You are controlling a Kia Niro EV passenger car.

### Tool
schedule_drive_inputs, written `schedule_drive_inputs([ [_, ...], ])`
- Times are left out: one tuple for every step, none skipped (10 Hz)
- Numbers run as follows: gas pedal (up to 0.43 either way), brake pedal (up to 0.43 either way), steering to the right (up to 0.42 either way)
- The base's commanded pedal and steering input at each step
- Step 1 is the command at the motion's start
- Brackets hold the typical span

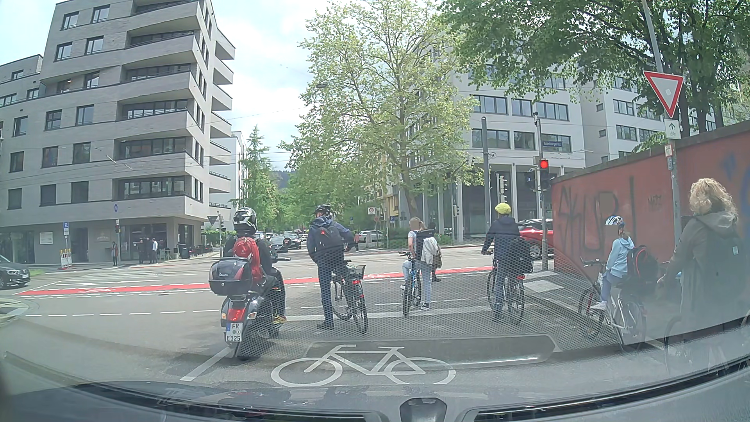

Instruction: Follow the waypoints while adhering to traffic rules and regulations

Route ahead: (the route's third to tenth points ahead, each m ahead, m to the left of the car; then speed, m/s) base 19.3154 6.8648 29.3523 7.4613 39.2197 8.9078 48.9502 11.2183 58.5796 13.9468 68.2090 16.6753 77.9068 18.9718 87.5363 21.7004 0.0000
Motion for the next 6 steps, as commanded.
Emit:
schedule_drive_inputs([
  [0.0, 0.268, -0.015],
  [0.0, 0.268, -0.015],
  [0.0, 0.268, -0.015],
  [0.0, 0.262, -0.015],
  [0.0, 0.262, -0.015],
  [0.0, 0.268, -0.015],
])
